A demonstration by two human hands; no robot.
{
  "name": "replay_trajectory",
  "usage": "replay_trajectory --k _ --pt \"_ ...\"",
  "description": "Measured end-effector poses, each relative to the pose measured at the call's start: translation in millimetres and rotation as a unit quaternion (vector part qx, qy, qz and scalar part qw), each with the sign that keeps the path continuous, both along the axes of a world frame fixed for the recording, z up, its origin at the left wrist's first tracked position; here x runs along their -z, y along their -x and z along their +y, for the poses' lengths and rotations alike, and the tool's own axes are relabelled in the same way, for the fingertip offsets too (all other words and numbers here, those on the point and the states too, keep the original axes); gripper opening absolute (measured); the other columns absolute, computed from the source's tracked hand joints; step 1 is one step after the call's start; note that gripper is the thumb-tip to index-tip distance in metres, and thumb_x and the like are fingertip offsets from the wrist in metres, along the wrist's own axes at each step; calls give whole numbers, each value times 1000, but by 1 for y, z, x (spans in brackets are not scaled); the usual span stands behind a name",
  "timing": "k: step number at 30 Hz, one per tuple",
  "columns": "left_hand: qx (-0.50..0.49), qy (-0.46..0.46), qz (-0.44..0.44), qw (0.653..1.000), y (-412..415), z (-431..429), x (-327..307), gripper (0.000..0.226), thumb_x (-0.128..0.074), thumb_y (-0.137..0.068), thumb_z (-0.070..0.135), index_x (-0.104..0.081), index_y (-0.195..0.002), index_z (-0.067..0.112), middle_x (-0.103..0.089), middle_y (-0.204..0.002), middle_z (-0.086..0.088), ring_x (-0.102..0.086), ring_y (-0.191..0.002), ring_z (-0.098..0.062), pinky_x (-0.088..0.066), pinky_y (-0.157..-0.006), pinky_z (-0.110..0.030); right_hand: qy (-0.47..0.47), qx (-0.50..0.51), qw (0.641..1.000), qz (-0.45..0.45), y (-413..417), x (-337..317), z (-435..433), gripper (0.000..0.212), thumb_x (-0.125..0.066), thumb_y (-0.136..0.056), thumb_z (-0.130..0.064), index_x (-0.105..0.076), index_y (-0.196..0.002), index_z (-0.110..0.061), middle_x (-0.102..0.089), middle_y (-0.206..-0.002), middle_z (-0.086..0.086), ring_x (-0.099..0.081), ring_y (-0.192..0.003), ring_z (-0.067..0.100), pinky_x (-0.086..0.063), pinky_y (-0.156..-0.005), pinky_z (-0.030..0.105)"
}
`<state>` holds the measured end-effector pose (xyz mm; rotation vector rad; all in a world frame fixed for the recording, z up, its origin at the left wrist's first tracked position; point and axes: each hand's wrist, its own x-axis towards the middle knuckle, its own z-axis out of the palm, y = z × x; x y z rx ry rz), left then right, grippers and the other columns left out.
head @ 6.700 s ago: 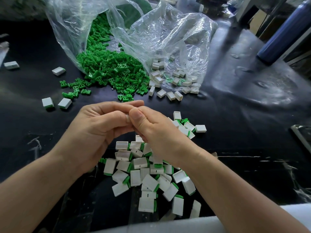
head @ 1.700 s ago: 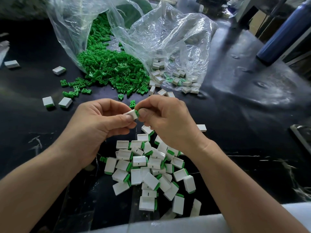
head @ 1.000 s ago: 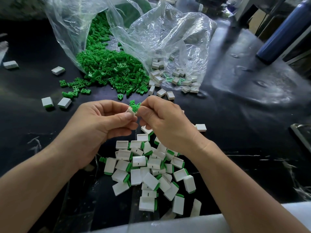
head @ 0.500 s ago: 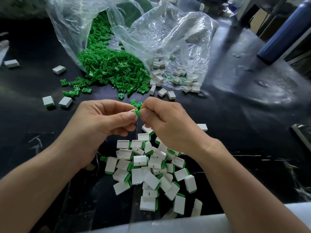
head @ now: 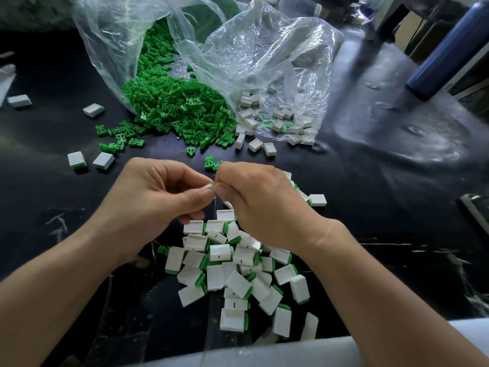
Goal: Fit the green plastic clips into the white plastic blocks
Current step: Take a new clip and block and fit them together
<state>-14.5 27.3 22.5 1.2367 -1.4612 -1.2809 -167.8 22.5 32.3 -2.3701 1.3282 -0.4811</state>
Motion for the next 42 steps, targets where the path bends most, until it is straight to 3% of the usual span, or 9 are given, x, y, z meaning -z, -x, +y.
replay_trajectory --k 4,8,12,15,19,22,34,37,42 --pt "21 24 -14 999 1 1 0 15 -69 -58 21 -73 -70 15 -68 -60 -12 -61 -47 -9 -48 -44 -16 28 -19 999 33 2 1 0 17 -46 -93 -11 -41 -78 -17 -41 -72 -2 -44 -72 24 -35 -67 40" --pt "8 -7 81 997 3 -3 2 25 -71 -52 27 -74 -73 14 -70 -64 -10 -63 -51 -12 -50 -46 -18 -49 46 987 -146 6 0 -2 29 -49 -94 -19 -46 -65 -20 -44 -58 -5 -44 -57 17 -35 -55 32" --pt "2 -19 142 990 5 -4 3 28 -71 -49 31 -76 -74 20 -73 -74 -5 -66 -67 -14 -53 -56 -18 -228 89 914 -324 9 -1 -6 43 -33 -97 -35 -58 -71 -12 -59 -61 -4 -52 -54 6 -41 -52 20" --pt "13 -32 163 986 3 -3 3 32 -72 -51 29 -76 -79 14 -73 -77 -6 -65 -69 -17 -55 -63 -22 -368 62 846 -381 2 1 -4 50 -26 -95 -43 -58 -78 -8 -62 -68 2 -55 -59 12 -40 -55 23" --pt "46 -31 171 984 4 -1 1 25 -74 -55 27 -76 -76 13 -62 -65 -16 -57 -55 -21 -53 -53 -26 -457 34 782 -422 -5 0 -1 55 -23 -93 -48 -53 -80 -4 -57 -69 7 -50 -58 13 -38 -54 22" --pt "54 -36 192 979 6 -1 1 23 -68 -57 21 -74 -74 7 -60 -54 -10 -57 -47 -19 -51 -49 -26 -468 43 769 -433 -5 -2 -1 52 -24 -95 -46 -50 -75 -5 -50 -62 5 -45 -52 11 -36 -51 21" --pt "63 -48 195 978 5 -2 8 19 -65 -65 20 -74 -77 7 -61 -58 -10 -59 -52 -22 -53 -53 -31 -461 60 744 -481 -10 -4 4 38 -29 -99 -30 -50 -79 -5 -35 -59 3 -31 -53 11 -27 -49 19" --pt "65 -45 198 977 5 -2 7 18 -65 -65 20 -74 -76 10 -60 -57 -9 -58 -51 -21 -53 -52 -30 -472 49 744 -470 -10 -4 2 42 -28 -98 -35 -53 -87 -3 -38 -59 2 -34 -52 10 -28 -50 20" --pt "45 -33 197 979 6 -1 3 18 -67 -59 24 -76 -72 16 -62 -57 -4 -57 -48 -15 -54 -52 -26 -496 44 735 -461 -6 -5 0 46 -24 -97 -40 -48 -73 -10 -48 -62 2 -41 -54 10 -31 -53 21"
